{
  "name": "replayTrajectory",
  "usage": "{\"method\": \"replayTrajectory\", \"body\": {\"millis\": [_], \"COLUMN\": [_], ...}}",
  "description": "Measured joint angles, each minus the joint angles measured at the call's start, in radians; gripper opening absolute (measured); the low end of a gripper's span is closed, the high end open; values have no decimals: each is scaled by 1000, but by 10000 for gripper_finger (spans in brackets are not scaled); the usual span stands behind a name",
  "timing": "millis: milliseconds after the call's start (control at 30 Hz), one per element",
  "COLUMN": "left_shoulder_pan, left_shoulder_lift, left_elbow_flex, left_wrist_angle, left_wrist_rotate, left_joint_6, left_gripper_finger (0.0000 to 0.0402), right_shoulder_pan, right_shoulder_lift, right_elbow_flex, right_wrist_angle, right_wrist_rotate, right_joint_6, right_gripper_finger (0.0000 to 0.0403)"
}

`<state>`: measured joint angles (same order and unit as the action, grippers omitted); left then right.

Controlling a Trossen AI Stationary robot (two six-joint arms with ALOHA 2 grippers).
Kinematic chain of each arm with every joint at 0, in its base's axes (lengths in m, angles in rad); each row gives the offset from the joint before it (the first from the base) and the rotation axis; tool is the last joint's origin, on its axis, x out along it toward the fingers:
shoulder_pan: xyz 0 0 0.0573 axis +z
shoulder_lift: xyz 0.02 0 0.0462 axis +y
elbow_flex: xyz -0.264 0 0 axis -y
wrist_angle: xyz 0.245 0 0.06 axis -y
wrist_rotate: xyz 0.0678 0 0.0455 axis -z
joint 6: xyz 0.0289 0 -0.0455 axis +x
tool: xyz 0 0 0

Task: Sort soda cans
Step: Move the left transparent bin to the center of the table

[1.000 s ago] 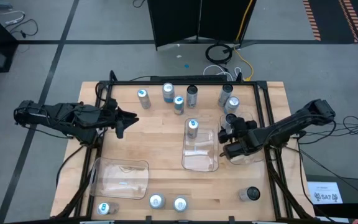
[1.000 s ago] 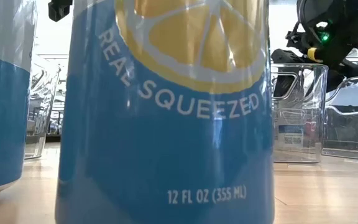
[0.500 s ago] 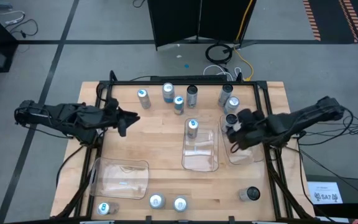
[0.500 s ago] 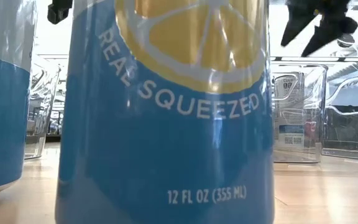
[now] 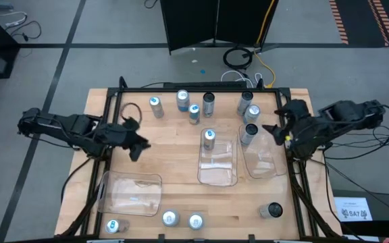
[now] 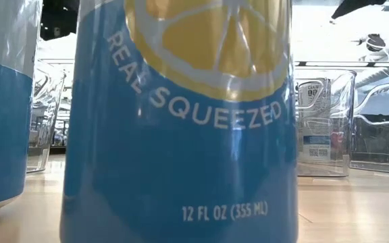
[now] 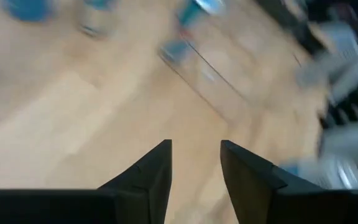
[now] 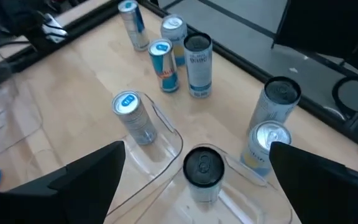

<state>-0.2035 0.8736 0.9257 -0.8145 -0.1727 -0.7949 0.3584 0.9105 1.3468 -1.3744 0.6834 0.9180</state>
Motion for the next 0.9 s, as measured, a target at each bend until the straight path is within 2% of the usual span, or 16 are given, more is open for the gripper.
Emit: {"method": "replayTrajectory", "body": {"millis": [100, 300, 500, 667, 900], "left_shoulder_pan": [0, 0, -16, -64, -127], "left_shoulder_lift": [56, 160, 220, 239, 245], "left_elbow_flex": [0, 0, 0, 0, 0], "left_wrist_angle": [-5, -91, -200, -205, -206], "left_wrist_rotate": [124, 247, 285, 336, 338], "left_joint_6": [92, 180, 175, 172, 163], "left_gripper_finger": [146, 146, 146, 146, 146], "right_shoulder_pan": [0, 0, 0, 0, 0], "right_shoulder_lift": [-28, -47, -45, -45, -33], "right_elbow_flex": [0, 0, 0, 0, 0], "right_wrist_angle": [0, -1, 0, 0, 0], "right_wrist_rotate": [0, 0, 0, 0, 15], "right_joint_6": [-10, -15, -15, -15, -15], "right_gripper_finger": [391, 391, 391, 391, 391]}}
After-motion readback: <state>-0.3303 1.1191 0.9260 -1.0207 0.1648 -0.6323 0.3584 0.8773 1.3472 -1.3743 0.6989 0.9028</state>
